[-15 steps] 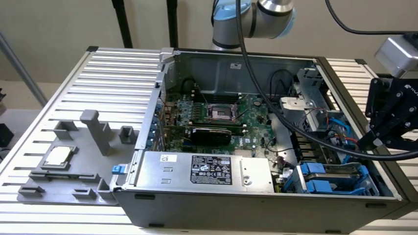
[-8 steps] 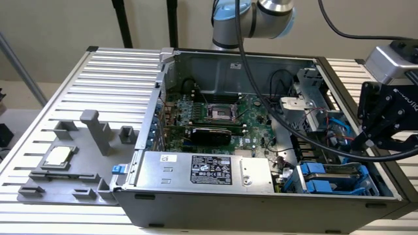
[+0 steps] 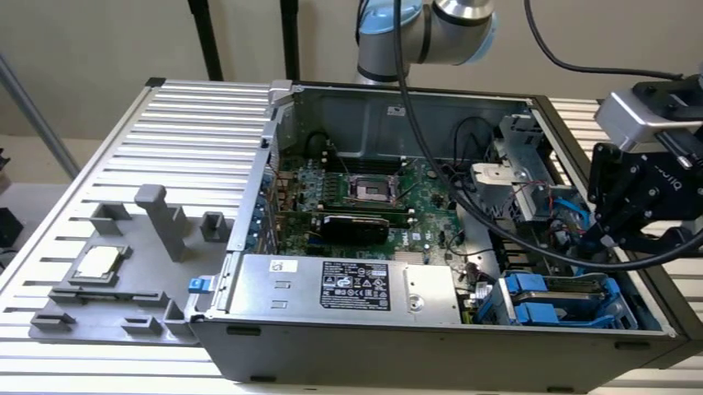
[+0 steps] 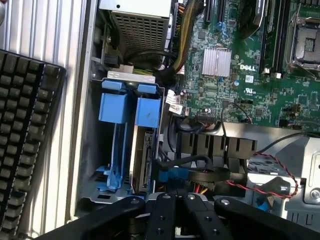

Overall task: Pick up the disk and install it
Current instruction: 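Insert the first disk wire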

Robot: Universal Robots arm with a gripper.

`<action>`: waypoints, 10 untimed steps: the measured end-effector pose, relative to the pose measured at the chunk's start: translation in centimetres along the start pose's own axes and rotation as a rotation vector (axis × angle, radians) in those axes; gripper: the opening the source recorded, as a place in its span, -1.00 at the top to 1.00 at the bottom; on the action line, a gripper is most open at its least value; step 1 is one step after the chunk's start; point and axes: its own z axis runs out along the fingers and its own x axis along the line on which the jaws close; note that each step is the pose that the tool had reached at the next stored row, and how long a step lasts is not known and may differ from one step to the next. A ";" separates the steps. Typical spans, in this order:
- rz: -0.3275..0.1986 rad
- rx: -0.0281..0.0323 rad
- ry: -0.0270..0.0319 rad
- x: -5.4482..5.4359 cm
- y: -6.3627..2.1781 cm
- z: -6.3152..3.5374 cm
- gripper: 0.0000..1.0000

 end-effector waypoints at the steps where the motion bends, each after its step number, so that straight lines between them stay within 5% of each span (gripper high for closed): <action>1: -0.004 0.0015 0.0003 -0.1 0.01 0.18 0.79; 5: -0.015 0.0072 0.0011 -0.3 0.42 0.61 0.76; 7: -0.018 0.0072 0.0013 -0.4 0.82 0.62 0.51; 10: -0.019 0.0071 0.0013 -0.4 1.64 0.65 0.40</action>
